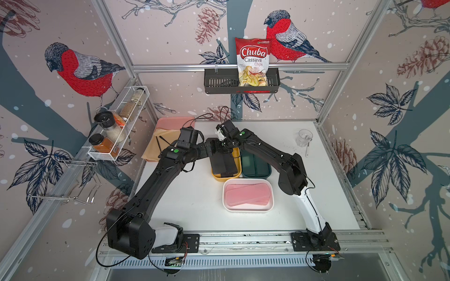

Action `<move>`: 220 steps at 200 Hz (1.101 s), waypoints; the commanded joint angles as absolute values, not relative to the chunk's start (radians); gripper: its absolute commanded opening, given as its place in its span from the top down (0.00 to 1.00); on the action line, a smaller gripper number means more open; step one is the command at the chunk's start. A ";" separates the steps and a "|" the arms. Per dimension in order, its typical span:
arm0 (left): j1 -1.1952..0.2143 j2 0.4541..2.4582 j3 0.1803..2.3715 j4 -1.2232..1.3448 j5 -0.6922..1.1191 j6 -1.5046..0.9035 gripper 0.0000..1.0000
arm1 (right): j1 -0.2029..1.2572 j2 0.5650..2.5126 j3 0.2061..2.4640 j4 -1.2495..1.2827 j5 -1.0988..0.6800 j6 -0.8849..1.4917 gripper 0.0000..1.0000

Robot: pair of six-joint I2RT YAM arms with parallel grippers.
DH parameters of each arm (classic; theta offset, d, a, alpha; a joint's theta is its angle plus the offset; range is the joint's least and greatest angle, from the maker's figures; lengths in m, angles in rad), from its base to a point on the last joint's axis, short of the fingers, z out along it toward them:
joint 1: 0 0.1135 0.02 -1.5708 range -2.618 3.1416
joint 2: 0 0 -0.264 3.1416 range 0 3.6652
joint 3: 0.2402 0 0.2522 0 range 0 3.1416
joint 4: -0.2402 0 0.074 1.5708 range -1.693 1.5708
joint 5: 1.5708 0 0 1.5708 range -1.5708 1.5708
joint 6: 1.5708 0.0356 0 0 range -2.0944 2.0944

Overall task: Place the pencil cases by color into the storage box
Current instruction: Place the pencil case at the storage box.

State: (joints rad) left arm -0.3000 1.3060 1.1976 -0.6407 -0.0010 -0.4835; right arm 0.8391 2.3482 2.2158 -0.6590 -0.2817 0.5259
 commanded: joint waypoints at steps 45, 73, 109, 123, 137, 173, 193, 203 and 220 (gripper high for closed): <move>-0.280 1.272 1.184 -0.667 -0.004 -0.448 0.04 | 0.848 2.376 2.218 -0.598 -0.210 0.540 0.51; -0.269 1.264 1.184 -0.679 -0.008 -0.440 0.04 | 0.851 2.379 2.206 -0.596 -0.173 0.538 0.51; -0.258 1.255 1.181 -0.685 -0.003 -0.430 0.04 | 0.853 2.379 2.201 -0.613 -0.103 0.523 0.51; -0.255 1.255 1.181 -0.685 -0.002 -0.427 0.04 | 0.853 2.379 2.199 -0.619 -0.076 0.519 0.51; -0.251 1.254 1.181 -0.686 0.000 -0.423 0.04 | 0.853 2.378 2.197 -0.624 -0.052 0.517 0.50; -0.245 1.254 1.180 -0.687 0.002 -0.414 0.03 | 0.854 2.376 2.178 -0.623 -0.011 0.522 0.50; -0.242 1.252 1.178 -0.687 0.003 -0.408 0.04 | 0.855 2.375 2.164 -0.619 0.009 0.525 0.49; -0.239 1.252 1.178 -0.690 0.004 -0.405 0.04 | 0.858 2.376 2.157 -0.616 0.021 0.526 0.49; -0.236 1.249 1.175 -0.689 0.003 -0.402 0.04 | 0.862 2.376 2.148 -0.613 0.039 0.532 0.48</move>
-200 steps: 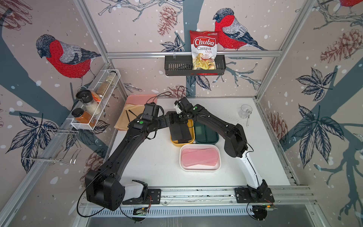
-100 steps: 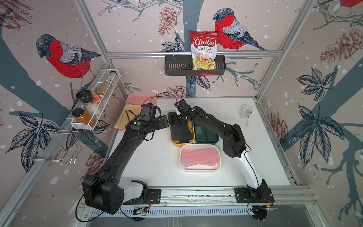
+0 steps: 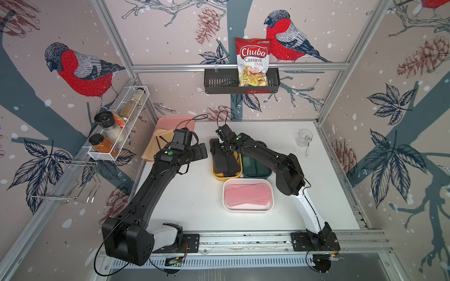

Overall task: Place the pencil cases by color into the storage box
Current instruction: Place the pencil case at the storage box.

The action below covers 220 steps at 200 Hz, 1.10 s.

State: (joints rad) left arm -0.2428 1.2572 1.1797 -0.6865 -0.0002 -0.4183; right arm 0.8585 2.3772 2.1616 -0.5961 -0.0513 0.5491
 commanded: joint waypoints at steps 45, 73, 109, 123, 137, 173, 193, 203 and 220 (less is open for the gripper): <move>-0.227 1.248 1.168 -0.688 0.008 -0.395 0.04 | 0.877 2.376 2.162 -0.620 0.079 0.540 0.48; -0.223 1.250 1.168 -0.685 0.016 -0.390 0.04 | 0.892 2.363 2.178 -0.649 0.119 0.555 0.48; -0.216 1.254 1.172 -0.685 0.026 -0.379 0.03 | 0.902 2.340 2.174 -0.692 0.163 0.595 0.48; -0.212 1.256 1.173 -0.685 0.031 -0.371 0.04 | 0.906 2.337 2.169 -0.708 0.178 0.617 0.48; -0.209 1.257 1.177 -0.686 0.035 -0.362 0.04 | 0.912 2.337 2.169 -0.717 0.188 0.634 0.47; -0.196 1.266 1.184 -0.694 0.050 -0.336 0.04 | 0.923 2.364 2.189 -0.720 0.199 0.669 0.47; -0.191 1.271 1.191 -0.700 0.056 -0.323 0.04 | 0.926 2.392 2.224 -0.736 0.204 0.685 0.46; -0.188 1.271 1.191 -0.702 0.061 -0.316 0.04 | 0.927 2.400 2.233 -0.738 0.206 0.692 0.46; -0.184 1.270 1.191 -0.703 0.067 -0.305 0.03 | 0.927 2.407 2.234 -0.733 0.209 0.704 0.45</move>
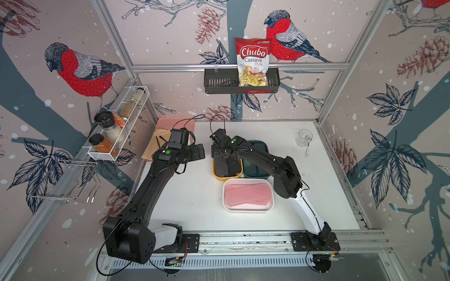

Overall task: Place the pencil cases by color into the storage box
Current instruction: Place the pencil case at the storage box.

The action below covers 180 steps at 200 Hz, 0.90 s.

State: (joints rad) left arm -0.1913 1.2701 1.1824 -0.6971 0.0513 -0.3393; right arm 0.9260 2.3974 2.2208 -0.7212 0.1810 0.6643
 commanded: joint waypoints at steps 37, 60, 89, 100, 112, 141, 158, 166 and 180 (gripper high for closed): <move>-0.170 1.267 1.187 -0.705 0.075 -0.286 0.03 | 0.927 2.422 2.238 -0.730 0.208 0.722 0.41; -0.163 1.268 1.183 -0.704 0.082 -0.273 0.04 | 0.927 2.428 2.240 -0.732 0.215 0.729 0.37; -0.153 1.268 1.183 -0.705 0.087 -0.261 0.04 | 0.926 2.433 2.240 -0.733 0.225 0.733 0.31; -0.150 1.269 1.183 -0.704 0.089 -0.259 0.04 | 0.925 2.435 2.238 -0.732 0.226 0.735 0.29; -0.146 1.272 1.183 -0.703 0.095 -0.255 0.04 | 0.925 2.436 2.239 -0.733 0.225 0.736 0.27; -0.139 1.280 1.183 -0.701 0.103 -0.249 0.04 | 0.922 2.438 2.239 -0.732 0.224 0.732 0.19; -0.137 1.284 1.183 -0.698 0.105 -0.248 0.04 | 0.921 2.437 2.243 -0.732 0.224 0.729 0.17; -0.136 1.286 1.183 -0.697 0.106 -0.248 0.04 | 0.920 2.437 2.244 -0.732 0.223 0.726 0.16; -0.134 1.290 1.184 -0.696 0.109 -0.245 0.04 | 0.917 2.437 2.249 -0.731 0.221 0.721 0.14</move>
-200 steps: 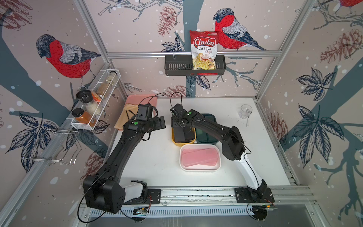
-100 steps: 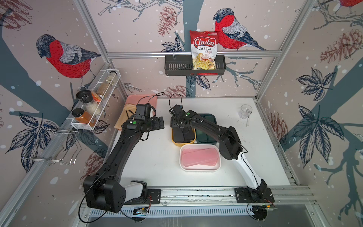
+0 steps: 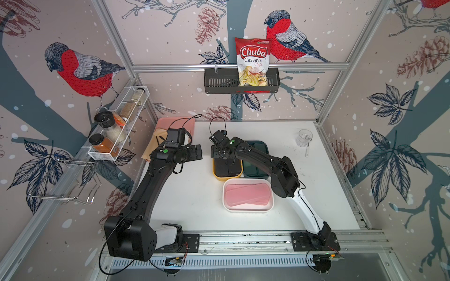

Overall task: Place the pencil cases by color into the storage box
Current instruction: Place the pencil case at the storage box.

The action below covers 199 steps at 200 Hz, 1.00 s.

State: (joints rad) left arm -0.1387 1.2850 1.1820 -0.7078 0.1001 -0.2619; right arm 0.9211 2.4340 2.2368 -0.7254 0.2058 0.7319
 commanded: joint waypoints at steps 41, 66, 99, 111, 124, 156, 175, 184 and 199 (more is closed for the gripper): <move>-0.130 1.303 1.195 -0.688 0.107 -0.247 0.04 | 0.909 2.429 2.276 -0.739 0.219 0.696 0.12; -0.129 1.305 1.203 -0.670 0.100 -0.251 0.04 | 0.902 2.401 2.276 -0.739 0.235 0.662 0.12; -0.126 1.297 1.207 -0.611 0.088 -0.261 0.04 | 0.870 2.325 2.228 -0.729 0.268 0.612 0.10; -0.127 1.293 1.205 -0.581 0.080 -0.263 0.04 | 0.853 2.281 2.175 -0.707 0.291 0.591 0.10; -0.127 1.286 1.201 -0.545 0.064 -0.264 0.04 | 0.831 2.224 2.094 -0.667 0.309 0.565 0.09; -0.119 1.237 1.148 -0.425 -0.018 -0.253 0.04 | 0.732 2.052 1.827 -0.535 0.305 0.528 0.08; -0.115 1.172 1.083 -0.326 -0.112 -0.227 0.04 | 0.658 1.941 1.659 -0.437 0.300 0.477 0.07; -0.114 1.131 1.038 -0.268 -0.175 -0.212 0.04 | 0.619 1.883 1.569 -0.378 0.305 0.448 0.07; -0.105 1.056 0.940 -0.155 -0.281 -0.192 0.04 | 0.545 1.784 1.420 -0.276 0.308 0.396 0.07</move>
